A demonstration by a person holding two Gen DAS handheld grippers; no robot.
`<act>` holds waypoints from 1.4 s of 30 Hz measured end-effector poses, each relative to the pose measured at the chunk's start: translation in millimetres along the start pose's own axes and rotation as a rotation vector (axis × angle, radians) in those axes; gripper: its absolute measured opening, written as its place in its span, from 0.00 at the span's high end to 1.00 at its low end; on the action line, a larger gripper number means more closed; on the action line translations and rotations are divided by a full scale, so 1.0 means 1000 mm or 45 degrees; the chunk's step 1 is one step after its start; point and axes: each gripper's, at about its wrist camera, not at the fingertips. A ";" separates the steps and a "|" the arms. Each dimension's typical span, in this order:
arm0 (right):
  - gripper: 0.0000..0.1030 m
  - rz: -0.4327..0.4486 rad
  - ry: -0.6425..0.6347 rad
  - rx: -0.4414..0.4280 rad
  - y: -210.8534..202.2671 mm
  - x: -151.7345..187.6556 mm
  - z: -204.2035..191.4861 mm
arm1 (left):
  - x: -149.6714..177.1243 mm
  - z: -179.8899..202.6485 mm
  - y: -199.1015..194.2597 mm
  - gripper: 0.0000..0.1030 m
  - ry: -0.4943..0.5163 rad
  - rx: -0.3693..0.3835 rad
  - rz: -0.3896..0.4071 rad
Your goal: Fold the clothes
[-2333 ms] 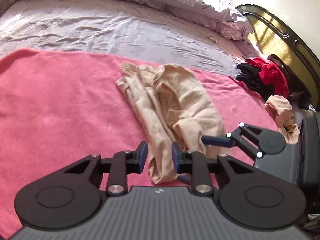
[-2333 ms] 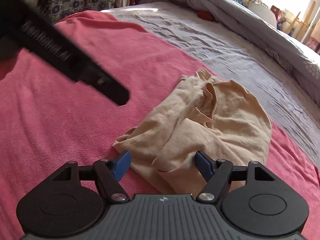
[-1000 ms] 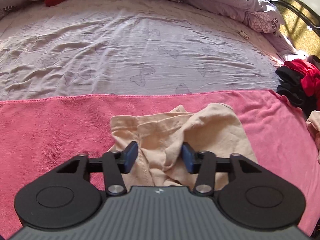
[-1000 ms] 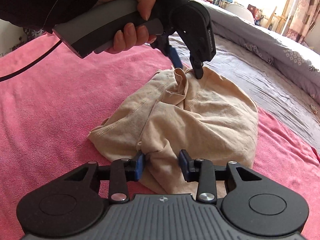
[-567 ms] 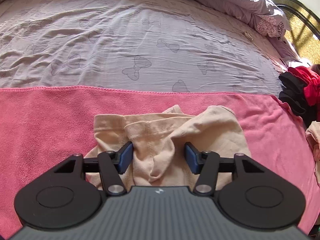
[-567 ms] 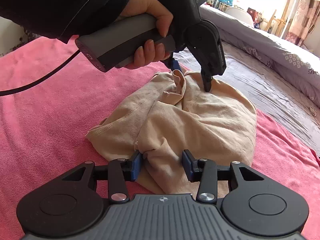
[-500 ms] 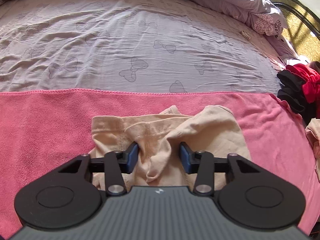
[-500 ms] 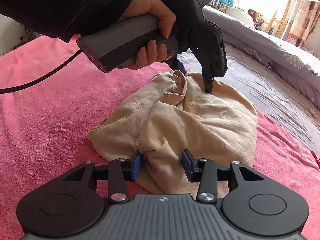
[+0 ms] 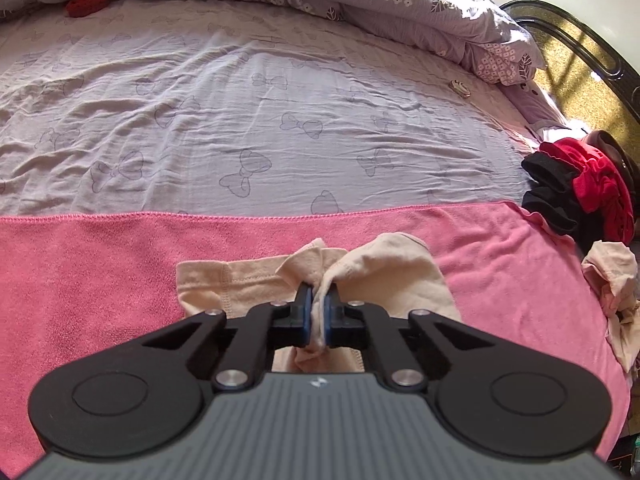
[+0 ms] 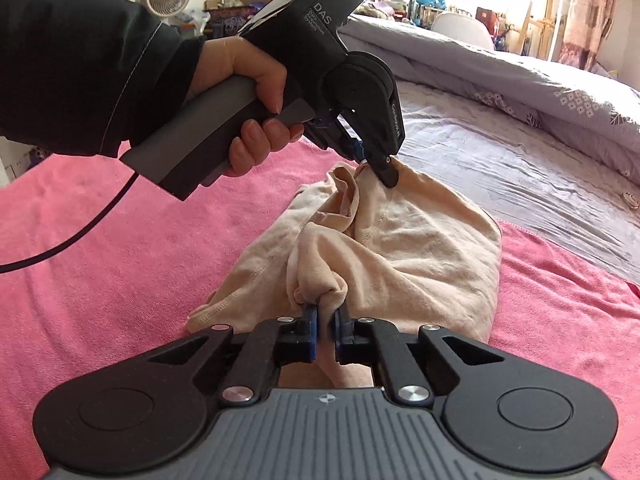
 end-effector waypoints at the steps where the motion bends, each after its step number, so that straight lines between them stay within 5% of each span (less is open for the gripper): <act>1: 0.91 -0.003 -0.005 -0.014 0.000 -0.001 -0.002 | -0.003 0.000 -0.005 0.97 0.006 0.005 0.011; 7: 0.91 -0.020 -0.033 -0.095 0.001 -0.005 -0.013 | -0.016 -0.006 -0.024 0.97 0.100 -0.025 0.058; 11: 0.90 -0.058 -0.064 -0.147 0.008 -0.005 -0.022 | -0.005 -0.029 0.009 0.97 0.095 -0.112 -0.089; 13: 0.85 -0.131 -0.093 -0.177 0.020 0.002 -0.028 | 0.004 -0.038 0.024 0.94 0.076 -0.132 -0.147; 17: 0.56 -0.201 -0.037 -0.328 0.019 0.016 -0.033 | 0.006 -0.057 0.026 0.87 -0.085 -0.073 -0.174; 19: 0.57 -0.212 0.021 -0.389 0.009 0.018 -0.031 | 0.005 -0.066 0.022 0.82 -0.122 -0.064 -0.186; 22: 0.60 -0.146 0.161 -0.440 -0.011 0.009 -0.011 | 0.002 -0.077 0.009 0.65 -0.114 -0.094 -0.188; 28: 0.60 -0.017 0.283 -0.335 0.007 -0.029 0.029 | -0.001 -0.088 -0.016 0.68 -0.001 -0.295 -0.143; 33: 0.55 -0.128 0.181 -0.321 0.031 -0.028 0.031 | 0.013 -0.047 -0.057 0.67 0.301 -0.083 -0.022; 38: 0.44 -0.153 0.127 -0.330 0.015 -0.020 0.049 | 0.044 0.015 -0.052 0.67 0.560 0.163 -0.070; 42: 0.47 -0.173 0.084 -0.337 0.001 -0.014 0.064 | 0.076 0.033 -0.036 0.67 0.717 0.141 -0.129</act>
Point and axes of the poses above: each gripper's, at about its wrist camera, not at the fingertips, and y roughly the way its jaws point, z to its right, x to its underside, and after that the axes turned 12 degrees about -x, right-handed
